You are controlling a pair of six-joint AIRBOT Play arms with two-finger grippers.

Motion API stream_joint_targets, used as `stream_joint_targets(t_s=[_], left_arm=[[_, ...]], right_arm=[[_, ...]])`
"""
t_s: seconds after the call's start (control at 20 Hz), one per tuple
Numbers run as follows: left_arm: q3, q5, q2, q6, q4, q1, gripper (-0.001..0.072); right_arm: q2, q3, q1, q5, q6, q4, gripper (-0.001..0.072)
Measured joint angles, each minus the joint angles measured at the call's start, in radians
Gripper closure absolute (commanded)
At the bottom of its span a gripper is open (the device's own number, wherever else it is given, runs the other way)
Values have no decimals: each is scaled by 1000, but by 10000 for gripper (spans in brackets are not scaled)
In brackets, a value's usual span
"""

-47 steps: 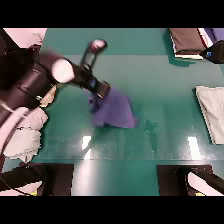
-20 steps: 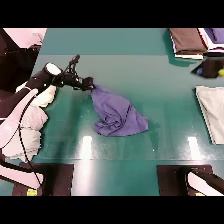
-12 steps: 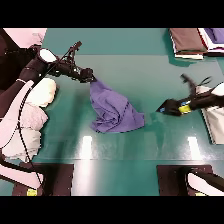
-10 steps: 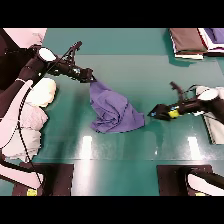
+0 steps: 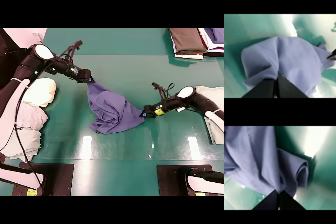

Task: Fold the shirts.

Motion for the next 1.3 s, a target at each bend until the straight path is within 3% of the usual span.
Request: stream_joint_targets(t_s=[0.45,0.8,1.05,1.3], left_arm=[[246,-14,381,1,100,0,680],[320,-32,632,0,103,0,680],[241,-112,633,-20,111,0,679],[-82,-133,536,-26,123,0,679]], right_arm=[[323,460,-185,51,58,-129,698],[426,747,-224,173,82,-190,698],[409,747,-221,267,132,-257,698],[297,545,-161,366,159,-284,698]])
